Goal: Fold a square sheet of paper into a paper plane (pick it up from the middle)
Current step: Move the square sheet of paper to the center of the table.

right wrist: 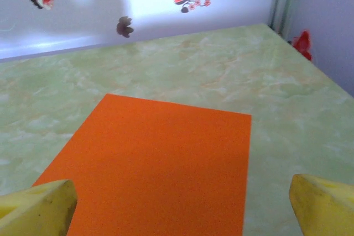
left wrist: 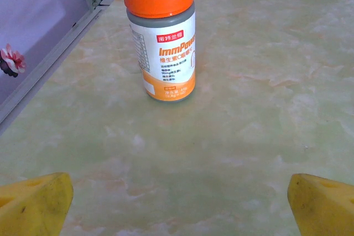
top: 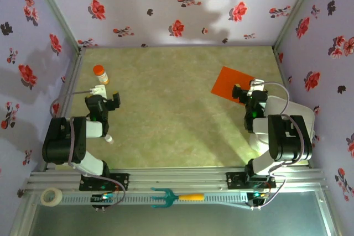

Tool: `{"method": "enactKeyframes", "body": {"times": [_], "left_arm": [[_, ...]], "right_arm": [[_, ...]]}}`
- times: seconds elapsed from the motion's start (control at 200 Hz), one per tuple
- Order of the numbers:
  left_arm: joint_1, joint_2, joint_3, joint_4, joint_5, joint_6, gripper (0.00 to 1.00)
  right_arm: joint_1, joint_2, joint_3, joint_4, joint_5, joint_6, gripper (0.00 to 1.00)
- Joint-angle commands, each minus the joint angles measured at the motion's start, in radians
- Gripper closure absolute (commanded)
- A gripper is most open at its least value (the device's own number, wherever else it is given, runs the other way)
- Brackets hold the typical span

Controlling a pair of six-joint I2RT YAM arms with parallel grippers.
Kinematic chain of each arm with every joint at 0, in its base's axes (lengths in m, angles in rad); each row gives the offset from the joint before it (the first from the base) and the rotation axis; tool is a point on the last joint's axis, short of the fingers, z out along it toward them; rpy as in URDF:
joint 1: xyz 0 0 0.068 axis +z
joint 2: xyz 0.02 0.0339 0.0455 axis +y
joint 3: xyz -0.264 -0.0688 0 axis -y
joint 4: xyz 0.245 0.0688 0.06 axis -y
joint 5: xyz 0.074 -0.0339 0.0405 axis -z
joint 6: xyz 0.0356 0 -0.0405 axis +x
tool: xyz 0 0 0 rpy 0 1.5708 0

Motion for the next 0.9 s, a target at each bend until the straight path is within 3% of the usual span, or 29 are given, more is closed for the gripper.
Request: {"method": "enactKeyframes", "body": {"times": [0.0, 0.895], "left_arm": [[0.003, -0.003, 0.011, 0.023, 0.009, -0.006, 0.00], [0.002, -0.005, 0.010, 0.025, 0.014, -0.005, 0.00]], "right_arm": [[-0.006, 0.016, -0.012, -0.056, -0.030, 0.019, 0.01], [-0.006, 0.014, -0.010, -0.061, -0.007, 0.027, 0.01]]}}
